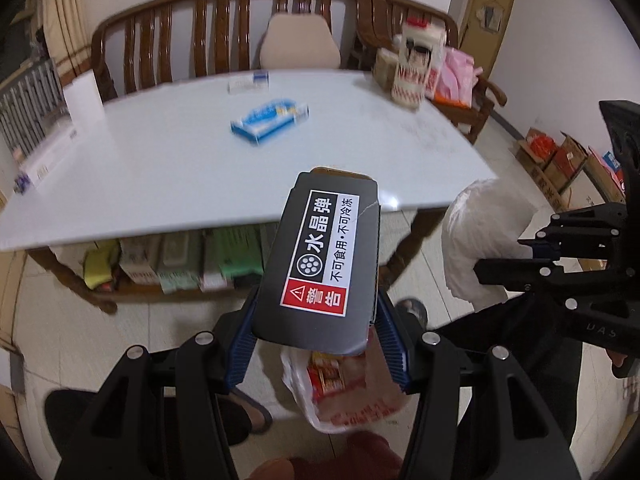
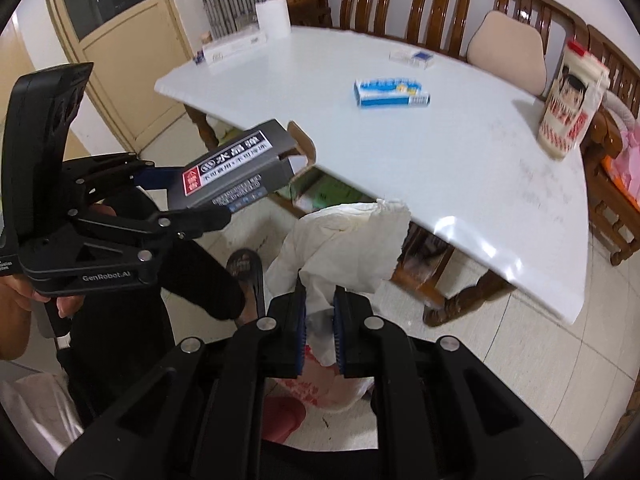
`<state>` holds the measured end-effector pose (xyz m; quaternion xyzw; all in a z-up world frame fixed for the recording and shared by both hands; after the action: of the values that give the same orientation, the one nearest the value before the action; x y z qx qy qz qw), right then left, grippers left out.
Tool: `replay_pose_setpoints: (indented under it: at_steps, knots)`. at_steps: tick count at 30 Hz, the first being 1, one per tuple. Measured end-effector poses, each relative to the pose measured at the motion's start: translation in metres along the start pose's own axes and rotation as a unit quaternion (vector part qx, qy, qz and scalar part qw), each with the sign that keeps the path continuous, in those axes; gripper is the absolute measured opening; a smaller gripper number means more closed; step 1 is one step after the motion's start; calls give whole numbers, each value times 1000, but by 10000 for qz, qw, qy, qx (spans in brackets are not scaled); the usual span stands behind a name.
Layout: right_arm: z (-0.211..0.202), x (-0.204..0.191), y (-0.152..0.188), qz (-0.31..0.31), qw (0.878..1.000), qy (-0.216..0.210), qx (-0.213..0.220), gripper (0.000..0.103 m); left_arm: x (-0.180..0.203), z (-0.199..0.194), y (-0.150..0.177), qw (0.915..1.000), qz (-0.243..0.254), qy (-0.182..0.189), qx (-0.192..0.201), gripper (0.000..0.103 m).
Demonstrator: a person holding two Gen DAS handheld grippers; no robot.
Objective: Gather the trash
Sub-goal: 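Carry the tissue and grey box down over the white plastic bag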
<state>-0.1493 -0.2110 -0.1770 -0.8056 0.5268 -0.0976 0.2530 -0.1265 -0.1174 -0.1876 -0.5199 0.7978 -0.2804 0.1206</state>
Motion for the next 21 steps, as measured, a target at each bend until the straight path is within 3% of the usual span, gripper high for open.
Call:
replay_pose_setpoints:
  at_steps: [11,21]
  knots:
    - [52,3,47,191,9987,19,-478,11,5,66,71,9965,-154,40,-819,53]
    - [84,0,66,222,9969,-55,-758,11,9,98,97,9922,-277,76,-1216,53]
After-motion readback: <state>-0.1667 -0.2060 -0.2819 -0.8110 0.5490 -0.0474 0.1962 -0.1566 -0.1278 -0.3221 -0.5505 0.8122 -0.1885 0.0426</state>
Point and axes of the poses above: each gripper's, at about its wrist camera, not at the fingertips, and z roughly the way its jaws point, x to its right, y to its underside, the point moved 9 cm from there along z, roughly the way its jaws point
